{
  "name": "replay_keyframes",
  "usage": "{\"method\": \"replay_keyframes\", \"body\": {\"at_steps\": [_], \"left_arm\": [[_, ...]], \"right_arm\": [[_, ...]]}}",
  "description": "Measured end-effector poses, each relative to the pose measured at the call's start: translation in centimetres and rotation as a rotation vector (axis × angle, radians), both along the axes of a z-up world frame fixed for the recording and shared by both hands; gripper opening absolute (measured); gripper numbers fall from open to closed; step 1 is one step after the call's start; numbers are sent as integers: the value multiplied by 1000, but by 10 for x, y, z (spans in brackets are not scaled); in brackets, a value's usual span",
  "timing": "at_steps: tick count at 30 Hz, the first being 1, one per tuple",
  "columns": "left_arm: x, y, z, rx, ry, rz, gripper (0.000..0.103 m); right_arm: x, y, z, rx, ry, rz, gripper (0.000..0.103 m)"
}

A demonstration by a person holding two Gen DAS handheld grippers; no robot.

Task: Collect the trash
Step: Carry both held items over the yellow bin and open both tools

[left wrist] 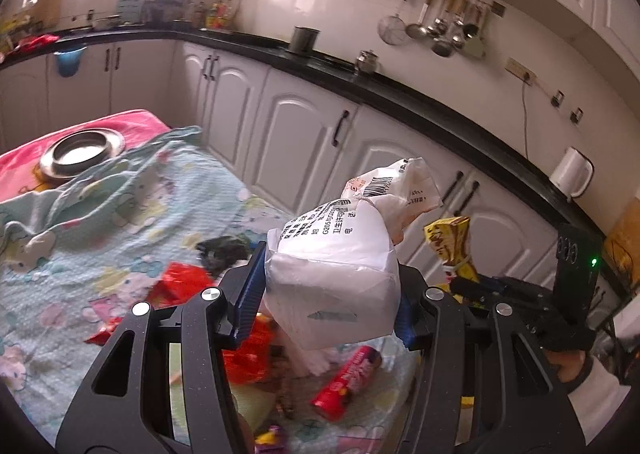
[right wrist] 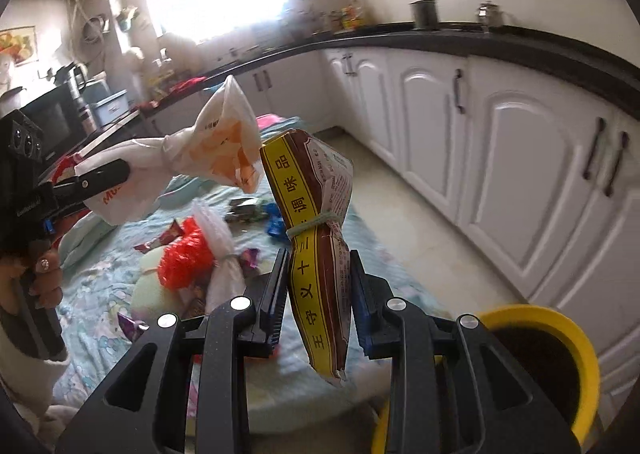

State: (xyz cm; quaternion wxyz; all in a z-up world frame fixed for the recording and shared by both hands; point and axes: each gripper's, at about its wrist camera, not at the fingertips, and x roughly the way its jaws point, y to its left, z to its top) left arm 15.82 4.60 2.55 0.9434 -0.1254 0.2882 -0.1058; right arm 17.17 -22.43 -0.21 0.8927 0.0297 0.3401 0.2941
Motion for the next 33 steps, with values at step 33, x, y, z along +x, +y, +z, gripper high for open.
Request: {"method": "replay_keyframes", "body": {"at_steps": [33], "left_arm": [[3,-189,-79,255,155,-338,45]], "right_arm": [[-55,-164,-60,-11,158,-446,28]]}}
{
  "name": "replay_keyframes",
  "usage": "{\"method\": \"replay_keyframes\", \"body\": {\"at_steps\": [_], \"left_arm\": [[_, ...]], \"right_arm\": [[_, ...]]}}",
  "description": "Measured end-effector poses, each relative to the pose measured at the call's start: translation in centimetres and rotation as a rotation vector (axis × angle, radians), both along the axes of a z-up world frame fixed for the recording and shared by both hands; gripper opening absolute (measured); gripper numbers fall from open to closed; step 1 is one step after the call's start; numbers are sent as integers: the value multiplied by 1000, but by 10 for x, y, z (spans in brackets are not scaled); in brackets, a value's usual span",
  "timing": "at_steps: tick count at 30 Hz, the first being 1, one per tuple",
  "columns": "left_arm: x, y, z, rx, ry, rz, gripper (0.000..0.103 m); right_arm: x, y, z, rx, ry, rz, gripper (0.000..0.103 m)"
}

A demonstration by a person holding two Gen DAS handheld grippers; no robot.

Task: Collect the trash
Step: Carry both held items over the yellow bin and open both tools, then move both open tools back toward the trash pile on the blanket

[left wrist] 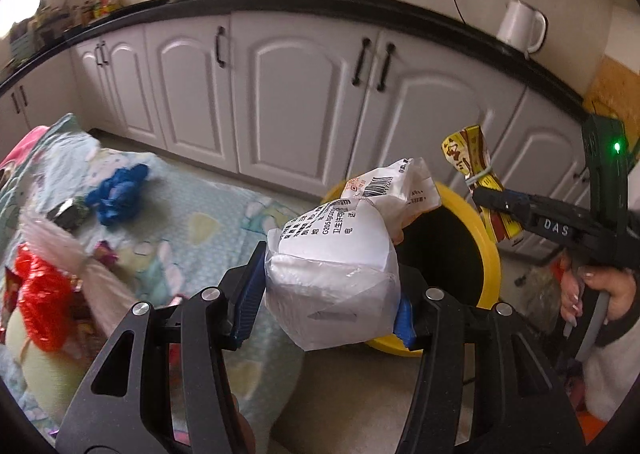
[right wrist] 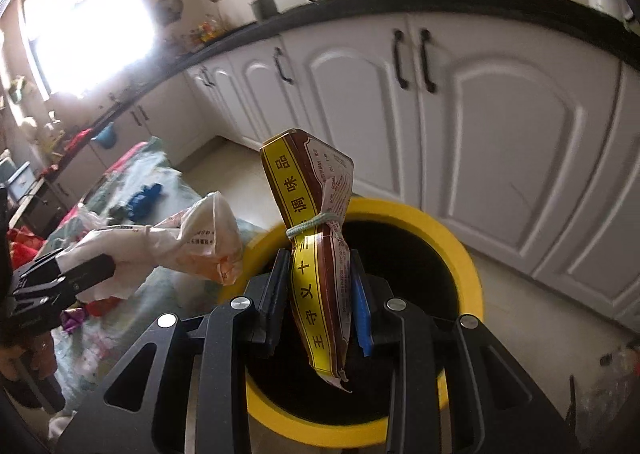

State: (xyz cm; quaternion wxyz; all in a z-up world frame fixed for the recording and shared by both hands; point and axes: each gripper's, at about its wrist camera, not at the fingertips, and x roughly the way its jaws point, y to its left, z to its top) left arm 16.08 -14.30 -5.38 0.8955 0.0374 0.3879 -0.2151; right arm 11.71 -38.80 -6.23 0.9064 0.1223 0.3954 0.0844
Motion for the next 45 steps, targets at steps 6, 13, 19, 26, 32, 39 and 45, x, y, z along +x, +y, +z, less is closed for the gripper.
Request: {"method": "replay_keyframes", "body": {"at_steps": [6,13,19,26,32,39,45], "left_arm": [[0,-27,-22,49,45,-47,45],[5,-48,-41,83,95,-82,46],[10,-57,-54,108,130,-96,47],[13,-60,-58,103,142,-89,54],[15,-54,-54,73,134,-63,71],[14,-25,-31,-18,91,21,92],[7,4,-8,-56,32,103,92]], "right_arm": [[-3,-15,-21,-6,55,-40,28],[0,-11,-44,-44,124,4,28],[1,-16,-56,-34,160,4,28],[3,-20,-59,-31,173,-21,33],[0,-22,-49,-48,135,-47,55],[-6,-14,-23,-93,39,-72,68],[-13,0,2,-98,-59,-73,75]]}}
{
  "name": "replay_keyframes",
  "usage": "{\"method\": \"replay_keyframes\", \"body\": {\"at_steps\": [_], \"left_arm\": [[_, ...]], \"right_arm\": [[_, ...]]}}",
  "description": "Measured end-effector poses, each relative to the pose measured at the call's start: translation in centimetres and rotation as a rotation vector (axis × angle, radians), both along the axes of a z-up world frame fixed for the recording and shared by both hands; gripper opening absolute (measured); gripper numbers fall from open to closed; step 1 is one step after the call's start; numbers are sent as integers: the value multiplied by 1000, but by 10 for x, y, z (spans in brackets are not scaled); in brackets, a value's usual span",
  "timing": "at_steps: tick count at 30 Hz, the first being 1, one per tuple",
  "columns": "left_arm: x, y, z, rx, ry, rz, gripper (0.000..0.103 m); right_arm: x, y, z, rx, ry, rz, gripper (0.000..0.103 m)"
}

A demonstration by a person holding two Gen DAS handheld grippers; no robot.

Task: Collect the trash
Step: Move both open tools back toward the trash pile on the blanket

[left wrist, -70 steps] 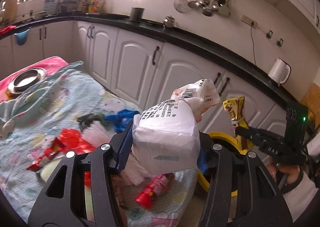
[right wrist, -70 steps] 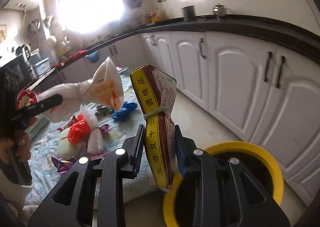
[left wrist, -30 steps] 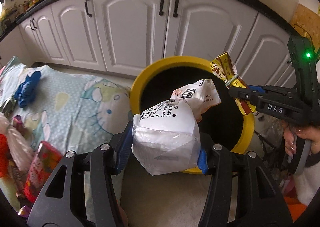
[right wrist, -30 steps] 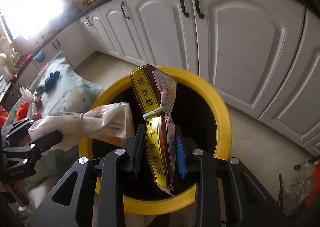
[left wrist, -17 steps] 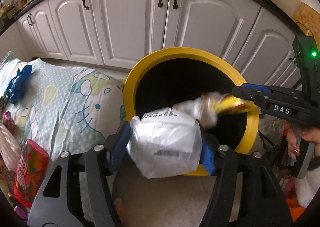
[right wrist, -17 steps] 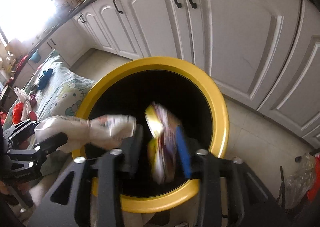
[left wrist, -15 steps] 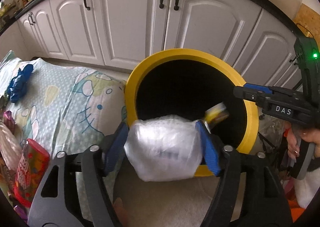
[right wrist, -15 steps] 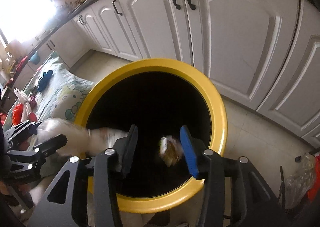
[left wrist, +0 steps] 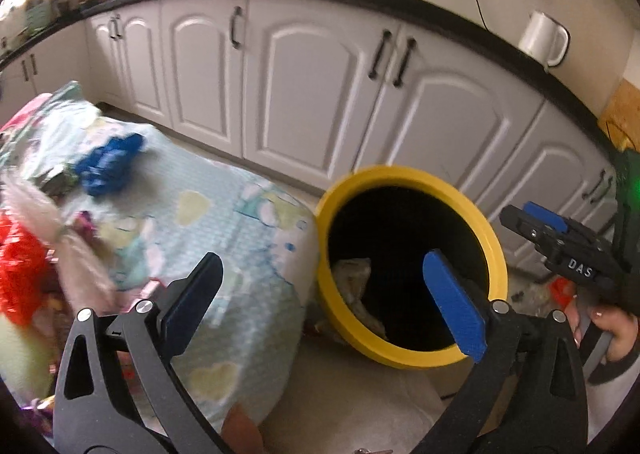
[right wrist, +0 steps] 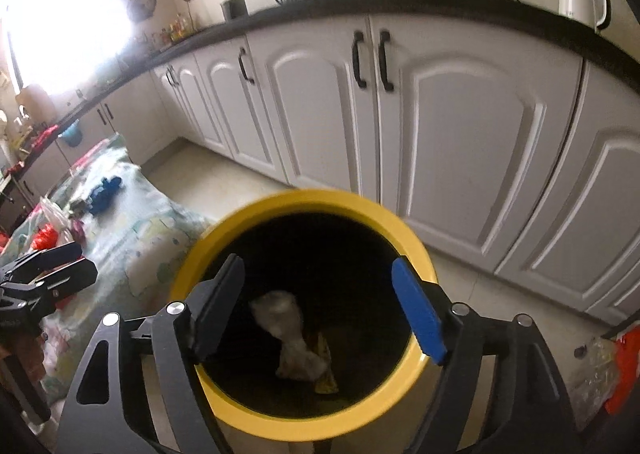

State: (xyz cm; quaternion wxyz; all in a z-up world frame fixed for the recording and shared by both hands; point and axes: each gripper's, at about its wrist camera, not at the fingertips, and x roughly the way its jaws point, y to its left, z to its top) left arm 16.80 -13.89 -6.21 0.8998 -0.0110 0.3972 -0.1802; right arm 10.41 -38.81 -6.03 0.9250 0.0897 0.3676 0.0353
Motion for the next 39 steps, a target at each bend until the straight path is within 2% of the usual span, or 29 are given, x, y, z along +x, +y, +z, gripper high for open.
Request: {"method": "replay_keyframes", "body": {"at_steps": [13,21,39], "left_arm": [[-22,63,44,-3,-169,165,92],[-30,95,62,-9,-231,239,92],[-38,161,64,-24,-257,391,92]], "right_arm": [[-9,48,33,15,-92,85,76],[-13,82,50,25,-146,164,76],[-11,172,62,19,-161,367,78]]}}
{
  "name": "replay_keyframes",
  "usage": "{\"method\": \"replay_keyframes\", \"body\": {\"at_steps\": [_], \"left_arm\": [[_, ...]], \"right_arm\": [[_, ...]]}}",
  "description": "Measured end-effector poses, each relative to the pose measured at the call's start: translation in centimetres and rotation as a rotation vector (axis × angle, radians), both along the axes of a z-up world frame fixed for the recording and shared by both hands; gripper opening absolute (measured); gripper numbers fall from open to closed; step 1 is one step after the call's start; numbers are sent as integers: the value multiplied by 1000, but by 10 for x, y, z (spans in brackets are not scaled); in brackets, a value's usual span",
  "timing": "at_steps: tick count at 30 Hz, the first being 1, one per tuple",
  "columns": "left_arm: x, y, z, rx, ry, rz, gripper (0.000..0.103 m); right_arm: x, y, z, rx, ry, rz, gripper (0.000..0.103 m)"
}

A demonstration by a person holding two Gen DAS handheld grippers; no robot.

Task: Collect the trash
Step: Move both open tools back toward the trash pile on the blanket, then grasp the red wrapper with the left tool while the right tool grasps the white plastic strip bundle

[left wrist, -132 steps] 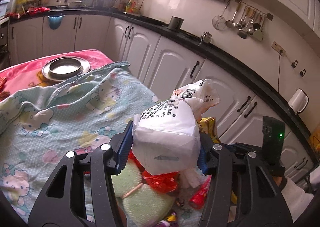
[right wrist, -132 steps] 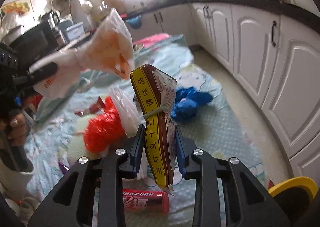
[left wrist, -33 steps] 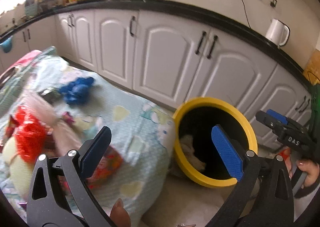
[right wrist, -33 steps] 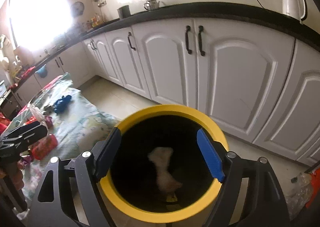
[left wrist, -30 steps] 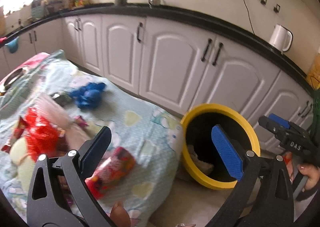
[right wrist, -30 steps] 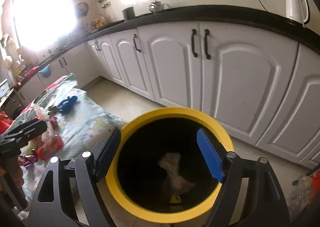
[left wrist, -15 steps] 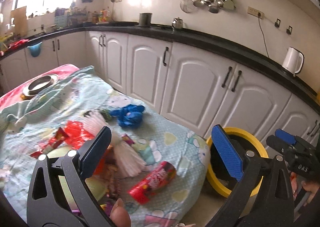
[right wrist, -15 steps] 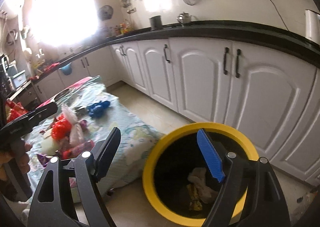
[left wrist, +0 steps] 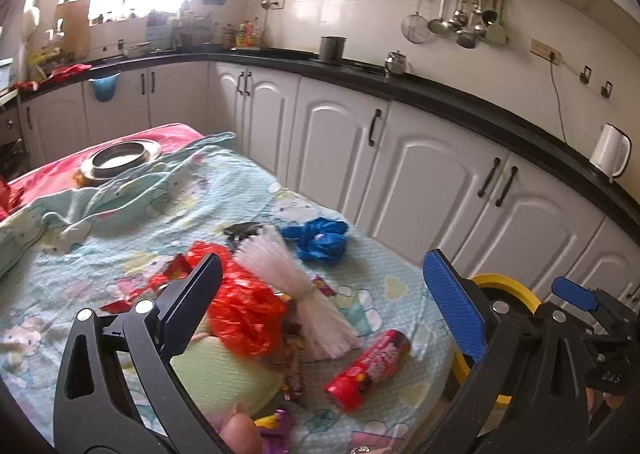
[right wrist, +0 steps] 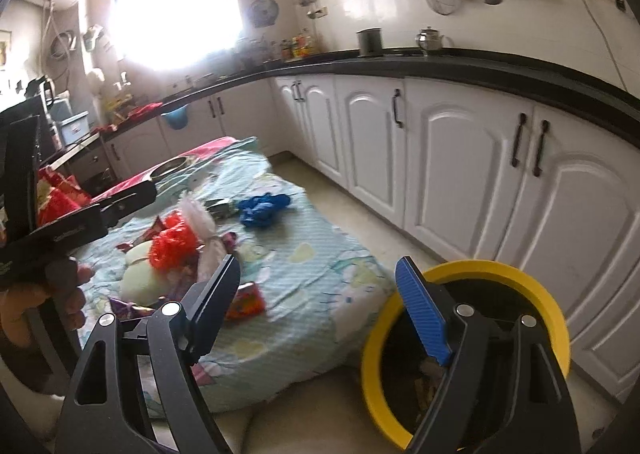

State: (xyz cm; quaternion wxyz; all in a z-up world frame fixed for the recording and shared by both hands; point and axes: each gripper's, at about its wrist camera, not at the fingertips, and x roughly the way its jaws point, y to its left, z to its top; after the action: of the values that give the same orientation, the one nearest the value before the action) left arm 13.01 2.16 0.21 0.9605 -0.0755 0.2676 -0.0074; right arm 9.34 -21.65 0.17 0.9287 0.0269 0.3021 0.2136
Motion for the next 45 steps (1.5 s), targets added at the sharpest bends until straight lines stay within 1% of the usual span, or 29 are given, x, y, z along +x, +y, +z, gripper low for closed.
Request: {"method": "replay_keyframes", "body": {"at_steps": [13,18,22,26,30,34,36,38,41,43,45], "left_arm": [[-6,44,-3,0,6,89,92],[-8,67,-7,8,14,126,92],[-8,88,-13,0,31,169,92],[-9,109,-20,-16,53,210,92],[-9,128,-30,-17,87,244,92],[-8,144,-44,-19,132,256,92],[-7,155,-52,-47,158,258,92],[-7,165,-60,-78,180,259,92],[-5,176,-73,-127,213,249,86],[-4,184,-81,-186,227,228,82],[-3,191,-88,-252,234,210,77]], "right_arm": [[19,64,0,-17,11,114,78],[34,87,-8,-25,64,166,76],[47,105,-18,-26,121,202,70],[58,124,-30,-49,165,226,65],[65,134,-40,-54,197,231,64],[71,142,-48,-62,214,238,64],[74,145,-52,-72,225,240,63],[78,148,-56,-79,238,244,60],[83,150,-61,-77,260,243,58],[87,151,-65,-71,285,242,55],[90,153,-67,-69,300,245,54]]}}
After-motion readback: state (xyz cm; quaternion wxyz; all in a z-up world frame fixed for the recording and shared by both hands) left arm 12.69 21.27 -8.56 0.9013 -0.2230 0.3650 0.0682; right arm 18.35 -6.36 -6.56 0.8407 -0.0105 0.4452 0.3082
